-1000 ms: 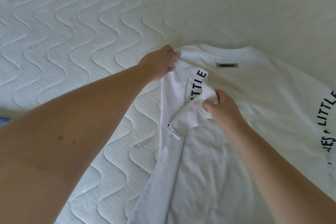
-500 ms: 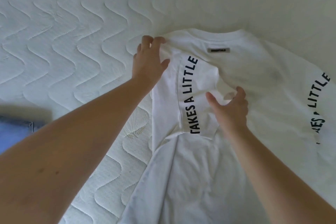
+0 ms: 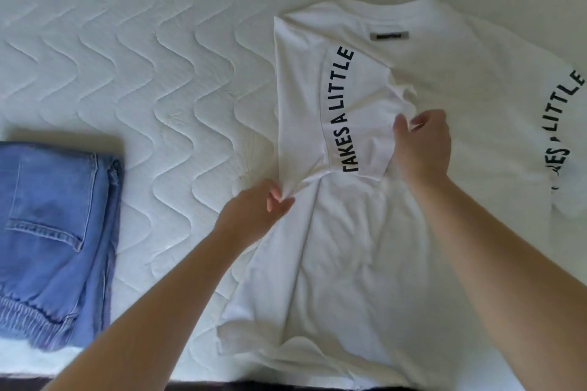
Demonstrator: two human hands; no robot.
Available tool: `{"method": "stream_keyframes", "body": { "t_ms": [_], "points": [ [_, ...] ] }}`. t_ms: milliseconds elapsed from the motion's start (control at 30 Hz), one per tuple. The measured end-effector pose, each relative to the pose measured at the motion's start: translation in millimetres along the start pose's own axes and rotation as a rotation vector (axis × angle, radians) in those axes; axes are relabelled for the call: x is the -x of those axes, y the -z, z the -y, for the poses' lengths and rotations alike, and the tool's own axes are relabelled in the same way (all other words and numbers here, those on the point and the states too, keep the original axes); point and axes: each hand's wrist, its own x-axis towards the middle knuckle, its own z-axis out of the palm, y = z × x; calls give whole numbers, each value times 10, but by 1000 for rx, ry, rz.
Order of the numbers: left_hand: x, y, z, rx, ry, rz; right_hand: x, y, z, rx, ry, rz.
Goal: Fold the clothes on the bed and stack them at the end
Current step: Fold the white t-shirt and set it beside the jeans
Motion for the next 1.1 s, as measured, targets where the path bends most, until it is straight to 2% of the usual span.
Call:
{"method": "stream_keyframes", "body": {
  "t_ms": [67, 133, 300, 433, 533, 633, 700, 767, 867, 933, 1033, 1100],
  "points": [
    [263, -194, 85, -71, 36, 49, 355, -49, -16, 6, 34, 99],
    [474, -327, 131, -173, 65, 72, 756, -149, -72, 34, 33, 271],
    [843, -310, 37, -206, 117, 260, 1395, -297, -234, -46, -98, 670],
    [1108, -433, -326, -173, 3, 144, 1489, -164, -376, -82, -129, 706],
    [1229, -729, -604, 2, -40, 181, 1467, 22, -566, -102, -137, 648],
    [1357, -953, -674, 207, -165, 189, 1465, 148, -775, -133, -215, 635],
    [1487, -1004, -583, 404, -260, 72, 1569, 203, -895, -194, -332, 652],
    [1596, -1040, -393, 480, -269, -93, 1737, 220, -995, -182, -332, 667],
    [1663, -1092, -12, 255, -69, -281, 2038, 150, -1085, -73, -302, 701],
    [1684, -1105, 194, 215, 132, -216, 2207, 74, -1082, -33, -324, 731],
    [1686, -1146, 316, 590, 392, -51, 2362, -25, -1034, -79, -407, 732],
    [1682, -1208, 328, 741, 462, -52, 2375, -86, -1006, -148, -467, 692]
  ]
}}
